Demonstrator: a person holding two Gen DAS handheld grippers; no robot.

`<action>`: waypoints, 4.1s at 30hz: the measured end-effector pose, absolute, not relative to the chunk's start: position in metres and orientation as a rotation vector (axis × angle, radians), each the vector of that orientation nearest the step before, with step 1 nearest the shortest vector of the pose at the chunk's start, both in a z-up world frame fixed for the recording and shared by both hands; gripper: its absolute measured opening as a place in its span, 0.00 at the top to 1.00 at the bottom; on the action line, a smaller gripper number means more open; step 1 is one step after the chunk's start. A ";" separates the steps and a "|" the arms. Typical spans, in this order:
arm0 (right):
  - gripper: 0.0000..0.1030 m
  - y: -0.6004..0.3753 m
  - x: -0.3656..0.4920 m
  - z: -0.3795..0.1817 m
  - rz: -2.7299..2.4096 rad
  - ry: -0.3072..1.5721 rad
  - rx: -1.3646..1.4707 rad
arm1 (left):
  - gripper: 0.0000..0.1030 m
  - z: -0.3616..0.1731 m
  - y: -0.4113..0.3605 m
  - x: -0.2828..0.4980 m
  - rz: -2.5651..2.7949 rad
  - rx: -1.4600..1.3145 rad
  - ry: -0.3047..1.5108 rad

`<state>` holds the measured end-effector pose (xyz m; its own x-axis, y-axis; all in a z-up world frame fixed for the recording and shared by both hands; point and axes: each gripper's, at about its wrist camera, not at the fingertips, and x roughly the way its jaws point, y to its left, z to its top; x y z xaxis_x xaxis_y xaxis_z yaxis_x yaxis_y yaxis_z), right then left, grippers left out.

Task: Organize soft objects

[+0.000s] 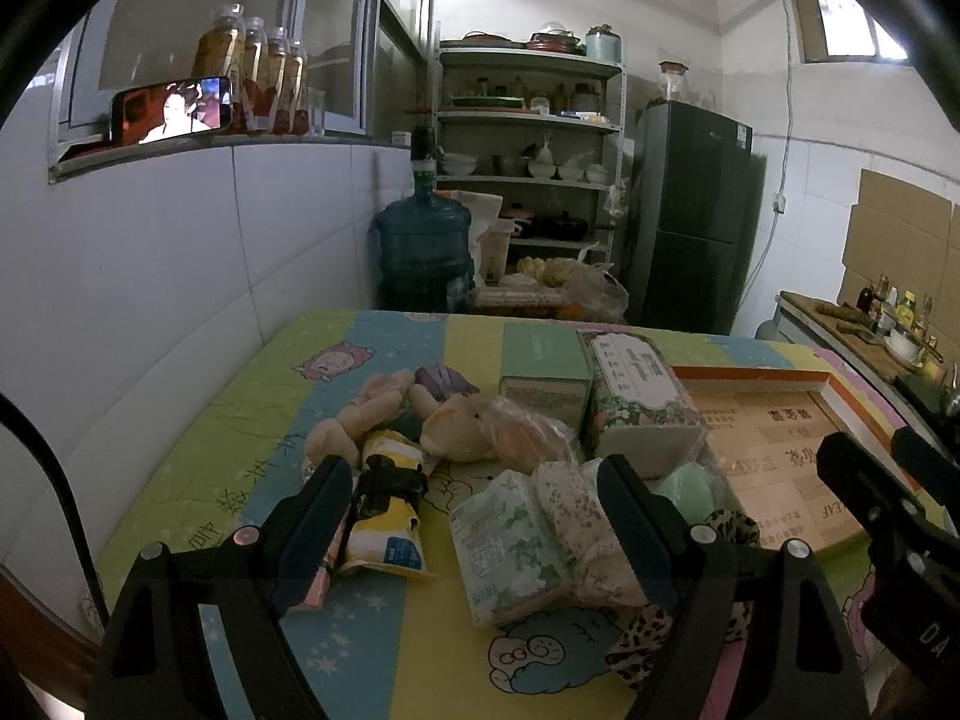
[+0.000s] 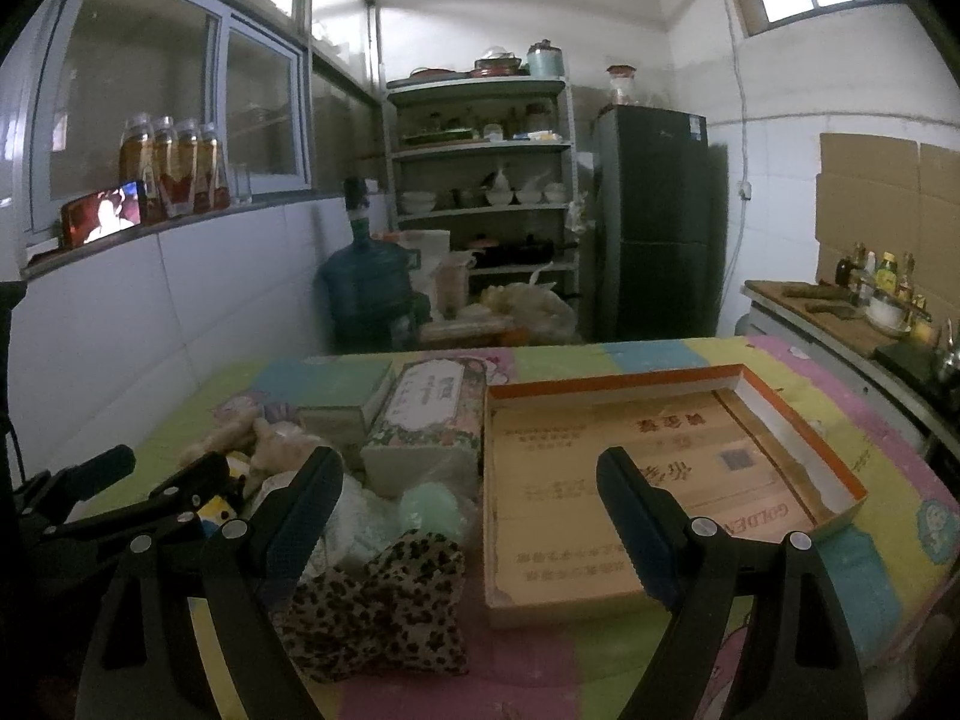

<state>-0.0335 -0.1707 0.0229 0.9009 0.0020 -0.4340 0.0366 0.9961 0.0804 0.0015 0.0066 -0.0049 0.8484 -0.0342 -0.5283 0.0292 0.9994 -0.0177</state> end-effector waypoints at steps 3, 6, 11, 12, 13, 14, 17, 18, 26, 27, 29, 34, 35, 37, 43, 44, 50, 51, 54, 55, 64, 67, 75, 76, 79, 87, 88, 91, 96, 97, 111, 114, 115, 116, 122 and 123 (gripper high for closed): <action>0.15 -0.171 -0.033 0.023 -0.019 0.448 0.088 | 0.18 -0.005 0.007 0.001 -0.033 -0.010 0.556; 0.15 -0.171 -0.033 0.023 -0.019 0.449 0.087 | 0.18 -0.005 0.008 0.001 -0.035 -0.010 0.557; 0.15 -0.169 -0.034 0.022 -0.017 0.450 0.088 | 0.18 -0.005 0.008 0.001 -0.034 -0.011 0.556; 0.15 -0.169 -0.034 0.022 -0.017 0.450 0.088 | 0.18 -0.005 0.008 0.001 -0.034 -0.011 0.556; 0.15 -0.169 -0.034 0.021 -0.017 0.450 0.087 | 0.18 -0.005 0.007 0.001 -0.034 -0.011 0.556; 0.15 -0.169 -0.034 0.021 -0.016 0.450 0.087 | 0.18 -0.005 0.008 0.001 -0.034 -0.011 0.557; 0.15 -0.168 -0.033 0.020 -0.013 0.453 0.087 | 0.18 -0.005 0.008 0.001 -0.033 -0.011 0.555; 0.15 -0.168 -0.033 0.020 -0.013 0.453 0.087 | 0.18 -0.005 0.008 0.001 -0.033 -0.012 0.555; 0.15 -0.165 -0.033 0.019 -0.010 0.456 0.087 | 0.18 -0.005 0.008 0.001 -0.034 -0.012 0.556; 0.15 -0.165 -0.033 0.019 -0.010 0.456 0.087 | 0.18 -0.005 0.008 0.001 -0.034 -0.012 0.556; 0.15 -0.164 -0.034 0.018 -0.008 0.457 0.087 | 0.18 -0.005 0.008 0.001 -0.034 -0.011 0.557; 0.15 -0.164 -0.033 0.018 -0.008 0.459 0.087 | 0.18 -0.005 0.008 0.001 -0.034 -0.012 0.559; 0.15 -0.164 -0.033 0.018 -0.007 0.460 0.087 | 0.18 -0.005 0.008 0.001 -0.034 -0.011 0.558; 0.15 -0.164 -0.033 0.018 -0.006 0.462 0.087 | 0.18 -0.005 0.008 0.001 -0.034 -0.012 0.559; 0.15 -0.163 -0.034 0.016 0.000 0.468 0.090 | 0.18 -0.008 0.009 0.001 -0.034 -0.012 0.563; 0.15 -0.164 -0.034 0.016 0.000 0.468 0.089 | 0.18 -0.009 0.009 0.001 -0.034 -0.012 0.563; 0.15 -0.163 -0.034 0.016 0.000 0.470 0.090 | 0.18 -0.010 0.009 0.000 -0.034 -0.013 0.564; 0.15 -0.163 -0.034 0.016 0.000 0.472 0.091 | 0.18 -0.009 0.008 0.001 -0.034 -0.013 0.564; 0.15 -0.162 -0.035 0.015 0.002 0.476 0.092 | 0.18 -0.011 0.010 -0.001 -0.033 -0.016 0.566; 0.15 -0.162 -0.034 0.014 0.003 0.478 0.092 | 0.18 -0.012 0.011 -0.002 -0.033 -0.017 0.567; 0.15 -0.153 -0.040 -0.006 0.156 0.502 0.029 | 0.18 -0.021 0.042 -0.005 -0.009 -0.062 0.555; 0.15 -0.143 -0.042 -0.020 0.219 0.534 -0.013 | 0.18 -0.026 0.057 -0.011 -0.019 -0.081 0.539; 0.15 -0.132 -0.033 -0.042 0.236 0.596 -0.011 | 0.18 -0.046 0.090 -0.027 -0.037 -0.103 0.533; 0.15 -0.131 -0.031 -0.045 0.230 0.606 -0.012 | 0.18 -0.048 0.095 -0.026 -0.038 -0.108 0.538; 0.15 -0.129 -0.026 -0.053 0.216 0.634 -0.013 | 0.18 -0.054 0.103 -0.023 -0.046 -0.127 0.555; 0.15 -0.133 -0.017 -0.065 0.203 0.671 0.023 | 0.18 -0.073 0.116 0.005 -0.112 -0.117 0.633; 0.15 -0.134 -0.017 -0.065 0.202 0.675 0.024 | 0.18 -0.075 0.117 0.008 -0.120 -0.103 0.641; 0.15 -0.135 -0.015 -0.069 0.208 0.701 0.038 | 0.18 -0.082 0.116 0.015 -0.131 -0.046 0.653; 0.16 -0.140 -0.008 -0.072 0.237 0.751 0.096 | 0.20 -0.083 0.125 0.027 -0.206 -0.056 0.672; 0.17 -0.141 -0.008 -0.072 0.240 0.753 0.108 | 0.22 -0.083 0.127 0.029 -0.228 -0.071 0.680; 0.69 -0.154 -0.008 -0.071 0.219 0.767 0.156 | 0.58 -0.089 0.122 0.033 -0.381 -0.127 0.722; 0.75 -0.156 -0.010 -0.071 0.229 0.759 0.154 | 0.65 -0.090 0.119 0.025 -0.347 -0.089 0.713; 0.77 -0.156 -0.011 -0.071 0.234 0.754 0.155 | 0.66 -0.090 0.120 0.023 -0.346 -0.101 0.708; 0.78 -0.157 -0.012 -0.070 0.240 0.748 0.159 | 0.66 -0.088 0.122 0.020 -0.348 -0.117 0.705; 0.80 -0.157 -0.025 -0.059 0.259 0.704 0.161 | 0.67 -0.075 0.131 0.003 -0.333 -0.177 0.653; 0.80 -0.158 -0.027 -0.057 0.262 0.696 0.162 | 0.67 -0.072 0.131 0.000 -0.332 -0.181 0.643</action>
<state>-0.0272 -0.1577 -0.0569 0.7365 0.2915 -0.6104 -0.1841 0.9547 0.2337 0.0001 0.1312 -0.0719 0.7502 -0.3578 -0.5560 0.2467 0.9317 -0.2668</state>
